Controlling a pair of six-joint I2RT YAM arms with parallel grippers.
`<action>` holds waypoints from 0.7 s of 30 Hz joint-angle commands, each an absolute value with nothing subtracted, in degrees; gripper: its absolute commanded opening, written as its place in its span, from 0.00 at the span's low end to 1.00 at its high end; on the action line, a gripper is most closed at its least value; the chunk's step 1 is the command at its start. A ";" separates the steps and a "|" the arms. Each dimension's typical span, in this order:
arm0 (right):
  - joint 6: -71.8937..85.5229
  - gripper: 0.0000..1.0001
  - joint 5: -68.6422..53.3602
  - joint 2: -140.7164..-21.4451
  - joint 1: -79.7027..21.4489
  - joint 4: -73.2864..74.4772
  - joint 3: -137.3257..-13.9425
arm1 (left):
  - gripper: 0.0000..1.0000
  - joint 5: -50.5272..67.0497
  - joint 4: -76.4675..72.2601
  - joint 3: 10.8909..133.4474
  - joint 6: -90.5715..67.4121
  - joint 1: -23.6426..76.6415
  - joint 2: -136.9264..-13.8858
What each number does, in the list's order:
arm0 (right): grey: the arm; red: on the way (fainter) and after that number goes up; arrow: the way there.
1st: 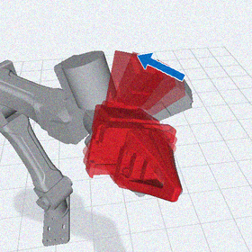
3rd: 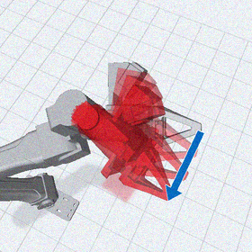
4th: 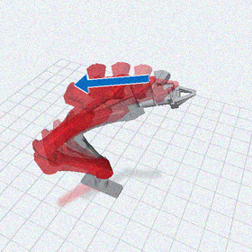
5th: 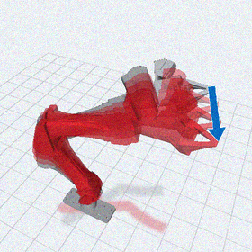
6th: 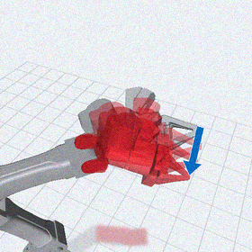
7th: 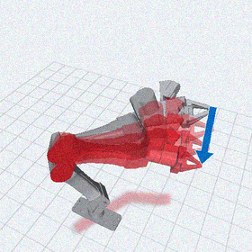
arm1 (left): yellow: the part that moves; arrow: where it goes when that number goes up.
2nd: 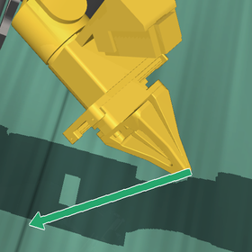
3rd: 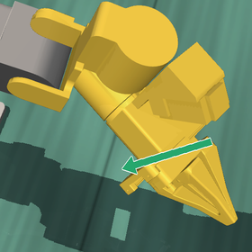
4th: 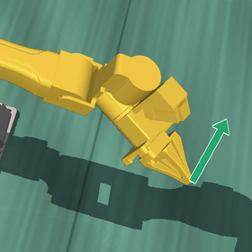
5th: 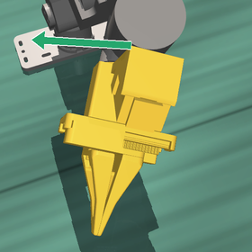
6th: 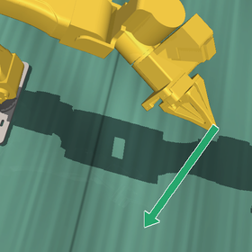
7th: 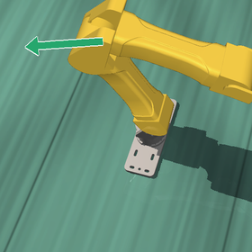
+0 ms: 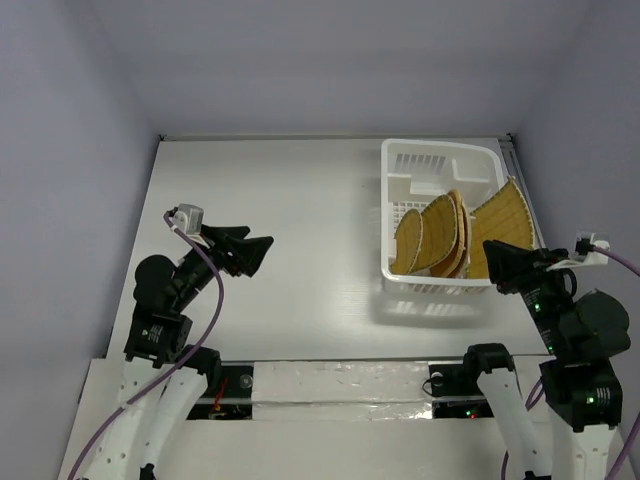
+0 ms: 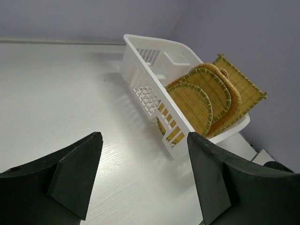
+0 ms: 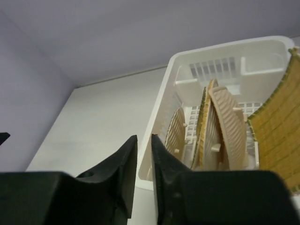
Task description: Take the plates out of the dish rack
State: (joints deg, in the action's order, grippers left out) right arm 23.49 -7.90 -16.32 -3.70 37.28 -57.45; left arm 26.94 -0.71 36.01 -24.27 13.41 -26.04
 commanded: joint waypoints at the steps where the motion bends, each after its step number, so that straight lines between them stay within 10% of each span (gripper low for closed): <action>1: 21.89 0.21 -14.22 -20.82 -3.25 35.95 -59.06 | 0.71 26.46 -1.15 39.20 -23.29 13.18 -26.02; 3: 21.80 0.01 -18.27 -23.97 -3.25 35.16 -59.06 | 0.73 26.63 -0.27 39.29 -23.20 13.18 -25.23; 10: 22.94 0.00 -21.18 -29.00 -3.96 30.85 -58.80 | 0.61 22.33 5.80 37.53 -23.29 13.18 -22.76; 17: 24.26 0.00 0.91 -39.88 -25.63 29.97 -62.56 | 0.02 21.80 5.97 38.76 -22.24 13.18 -27.32; 21: 24.26 0.00 16.32 -50.94 -35.32 31.81 -66.35 | 0.00 19.87 7.65 38.24 -21.88 13.18 -27.69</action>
